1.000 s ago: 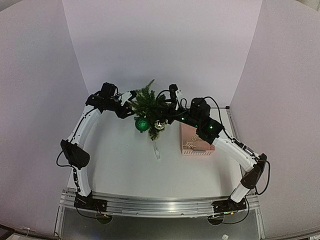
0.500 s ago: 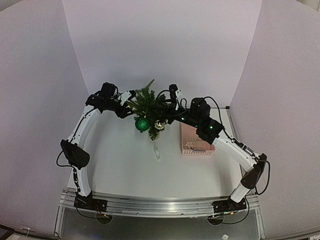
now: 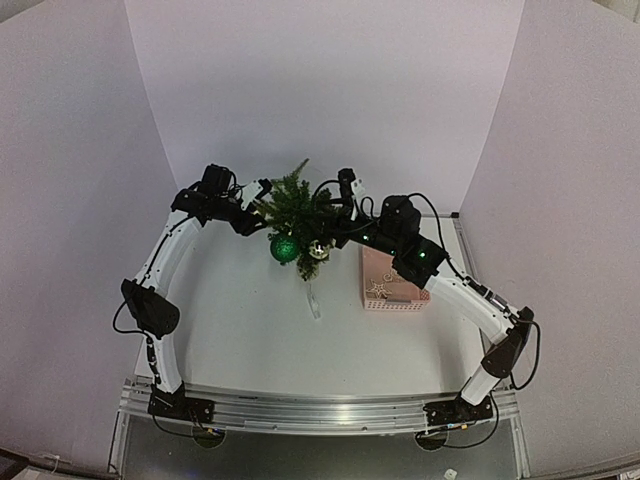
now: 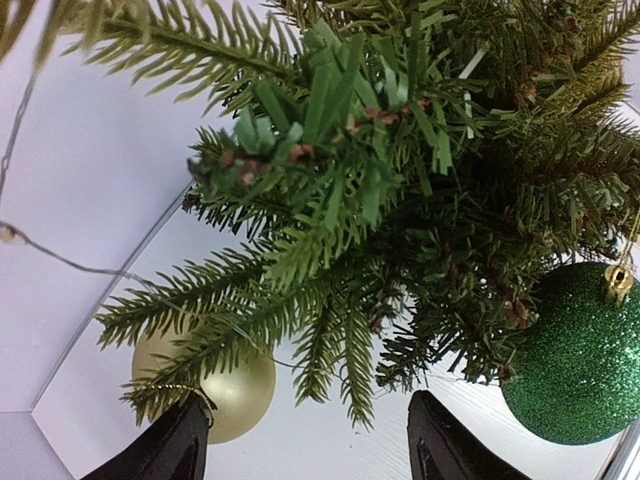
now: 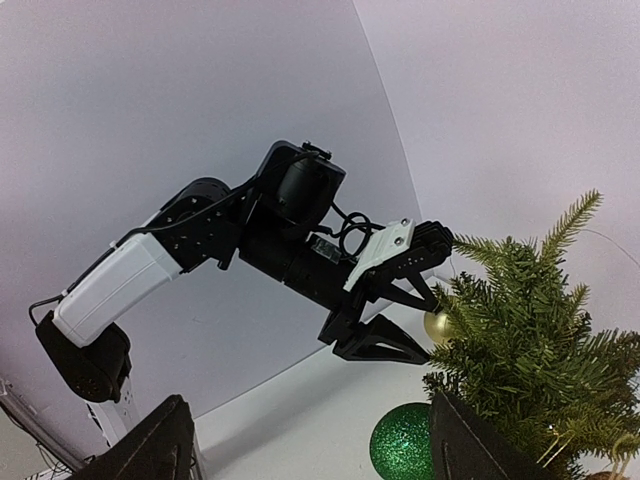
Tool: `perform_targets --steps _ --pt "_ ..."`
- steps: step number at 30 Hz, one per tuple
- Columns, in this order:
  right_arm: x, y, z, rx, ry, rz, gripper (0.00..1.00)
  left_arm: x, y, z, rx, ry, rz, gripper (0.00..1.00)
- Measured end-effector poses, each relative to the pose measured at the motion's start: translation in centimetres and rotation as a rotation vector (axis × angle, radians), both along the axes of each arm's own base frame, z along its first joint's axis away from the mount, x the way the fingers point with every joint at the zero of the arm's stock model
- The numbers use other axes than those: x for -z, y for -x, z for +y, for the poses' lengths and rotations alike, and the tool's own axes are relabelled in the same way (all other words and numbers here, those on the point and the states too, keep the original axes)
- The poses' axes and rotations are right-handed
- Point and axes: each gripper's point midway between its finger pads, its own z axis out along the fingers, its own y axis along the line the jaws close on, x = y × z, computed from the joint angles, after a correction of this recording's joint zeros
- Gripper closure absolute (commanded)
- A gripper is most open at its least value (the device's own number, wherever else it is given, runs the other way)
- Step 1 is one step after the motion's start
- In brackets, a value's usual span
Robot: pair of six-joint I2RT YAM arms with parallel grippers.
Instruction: Decorate the small christmas tree
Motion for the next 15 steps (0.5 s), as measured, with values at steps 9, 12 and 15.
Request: perform_targets --steps 9,12,15 --pt "-0.01 0.01 -0.01 0.0 0.0 0.0 0.22 -0.49 -0.67 0.35 -0.026 0.03 -0.006 0.29" --pt "-0.02 0.01 -0.01 0.0 0.0 0.0 0.22 -0.63 -0.86 0.53 -0.036 0.044 -0.003 0.29" --pt "-0.02 0.01 -0.01 0.0 0.0 0.0 0.22 -0.82 -1.02 0.67 -0.037 0.058 -0.003 0.28"
